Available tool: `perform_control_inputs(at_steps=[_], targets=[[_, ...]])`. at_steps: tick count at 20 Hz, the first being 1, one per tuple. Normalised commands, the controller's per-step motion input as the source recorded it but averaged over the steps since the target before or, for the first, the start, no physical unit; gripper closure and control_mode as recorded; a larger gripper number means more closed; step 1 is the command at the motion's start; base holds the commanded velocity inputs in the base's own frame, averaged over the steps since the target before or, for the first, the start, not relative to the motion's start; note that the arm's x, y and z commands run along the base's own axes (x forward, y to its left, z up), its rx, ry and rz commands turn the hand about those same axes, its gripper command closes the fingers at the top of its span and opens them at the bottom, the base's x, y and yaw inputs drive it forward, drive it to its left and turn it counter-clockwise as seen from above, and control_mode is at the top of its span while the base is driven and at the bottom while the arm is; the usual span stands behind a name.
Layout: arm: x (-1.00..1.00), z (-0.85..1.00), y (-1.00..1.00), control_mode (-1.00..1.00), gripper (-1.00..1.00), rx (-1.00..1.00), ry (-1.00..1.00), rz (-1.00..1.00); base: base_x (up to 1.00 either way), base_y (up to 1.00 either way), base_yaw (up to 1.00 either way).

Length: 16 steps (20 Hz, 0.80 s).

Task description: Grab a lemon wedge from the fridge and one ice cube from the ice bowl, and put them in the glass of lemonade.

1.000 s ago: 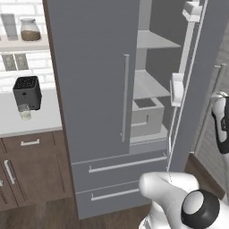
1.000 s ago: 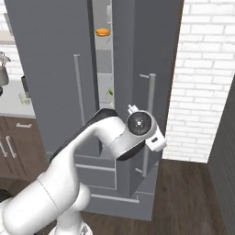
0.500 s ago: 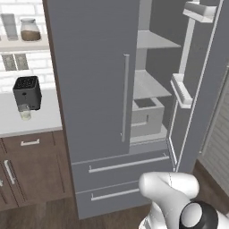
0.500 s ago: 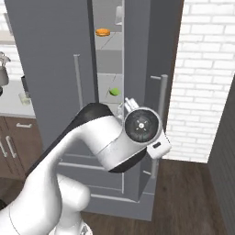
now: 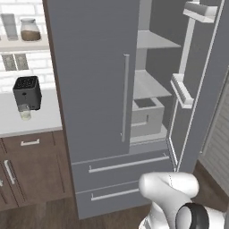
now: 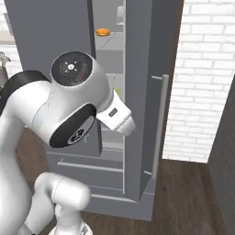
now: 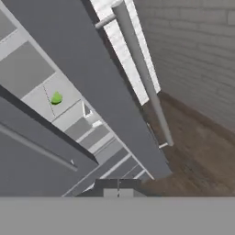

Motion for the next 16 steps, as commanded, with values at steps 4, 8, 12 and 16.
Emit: perform_control_inputs(at_steps=[4, 8, 12, 16], targets=[[0.62, -0.05, 1.0, -1.0, 1.0, -0.49, 0.28, 0.0, 0.0, 0.0, 0.0], [1.0, -0.88, 0.98, -1.0, 1.0, -0.43, -0.02, -0.01, 0.0, 0.0, 0.0], [1.0, -0.73, 0.66, -1.0, 1.0, -0.18, -0.06, 0.0, 0.0, 0.0, 0.0], [0.6, 0.11, 0.41, -1.0, -1.0, -0.18, 0.19, 0.0, 0.0, 0.0, 0.0]])
